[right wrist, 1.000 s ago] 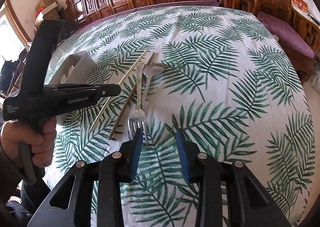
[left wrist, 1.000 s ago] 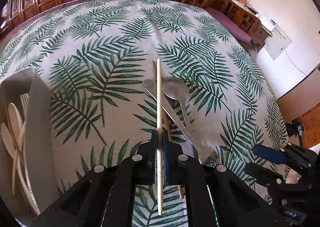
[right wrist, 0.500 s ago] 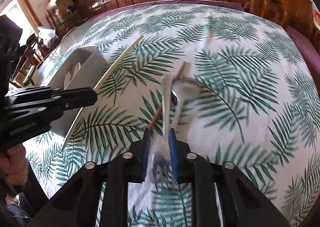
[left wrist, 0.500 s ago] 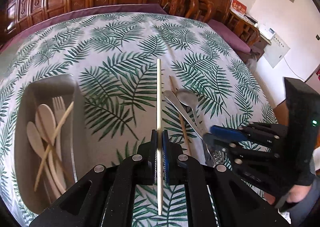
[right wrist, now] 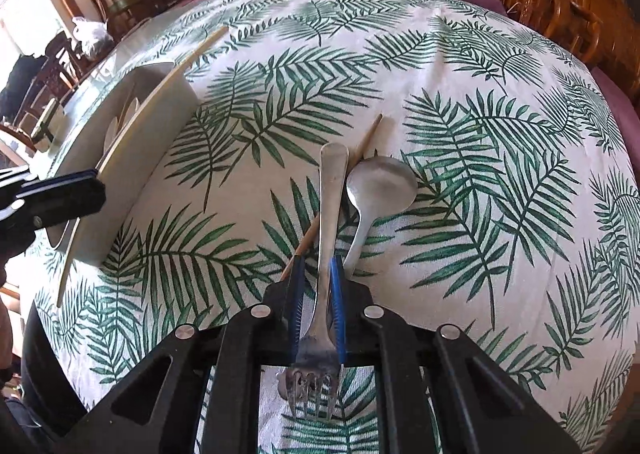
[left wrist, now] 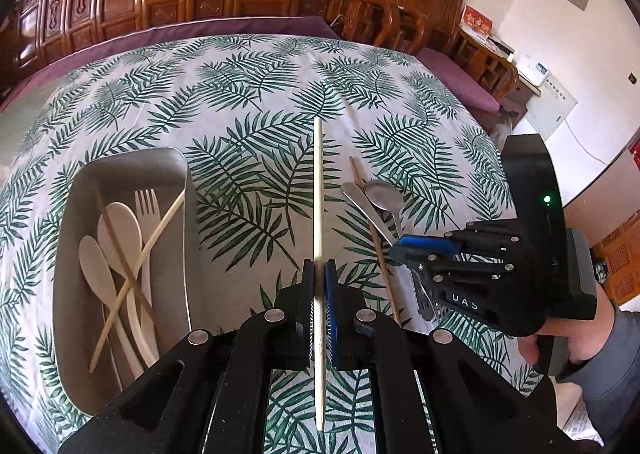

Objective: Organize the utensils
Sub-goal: 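Grasp a metal fork with the right tool while the left tool holds the chopstick, then carry the chopstick into the tray and open the left tool while the right tool holds the fork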

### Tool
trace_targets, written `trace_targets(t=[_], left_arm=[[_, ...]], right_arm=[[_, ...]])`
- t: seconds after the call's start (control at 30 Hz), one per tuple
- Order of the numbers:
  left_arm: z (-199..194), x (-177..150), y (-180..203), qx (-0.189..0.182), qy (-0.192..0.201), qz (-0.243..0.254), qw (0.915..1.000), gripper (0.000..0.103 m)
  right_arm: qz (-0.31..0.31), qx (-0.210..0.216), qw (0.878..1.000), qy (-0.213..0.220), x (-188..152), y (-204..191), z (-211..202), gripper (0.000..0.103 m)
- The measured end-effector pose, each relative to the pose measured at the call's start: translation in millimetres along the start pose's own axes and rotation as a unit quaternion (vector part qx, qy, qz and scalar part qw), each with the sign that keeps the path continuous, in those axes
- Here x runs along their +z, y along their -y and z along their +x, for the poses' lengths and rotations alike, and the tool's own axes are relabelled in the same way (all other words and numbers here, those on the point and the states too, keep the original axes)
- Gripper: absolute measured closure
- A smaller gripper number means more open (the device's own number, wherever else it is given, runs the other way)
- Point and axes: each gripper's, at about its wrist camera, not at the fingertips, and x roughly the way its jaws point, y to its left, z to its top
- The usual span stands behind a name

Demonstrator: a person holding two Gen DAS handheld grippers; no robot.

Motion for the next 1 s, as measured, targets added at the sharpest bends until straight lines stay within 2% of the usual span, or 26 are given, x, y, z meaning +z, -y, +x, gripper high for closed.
trace_targets(t=[0.2,0.6,0.83,1.0], left_arm=[[-8.5,-2.5,-3.6,-0.001,0.007,0.0,1.0,0.099],[-26.6,-5.6,-14.6,0.002,0.019,-0.005,0.9998,0.099],[-42.2,-5.2,-20.3,0.009,0.032,-0.007,0.9994,0.098],[-53.5,-6.9,-27.5,0.016,0.039,-0.009,0.9991,0.098]], right_arm=[[-0.015,-0.023,0.999,-0.025,6.1,-8.3,9.8,0.09],[-0.023,-0.05,0.998,-0.022,0.3,-14.7,7.8,0.091],[0.009,-0.042,0.999,-0.025,-0.3,-11.2,7.5,0.095],[0.025,-0.032,0.999,-0.005,-8.4,-13.6,-10.1,0.095]])
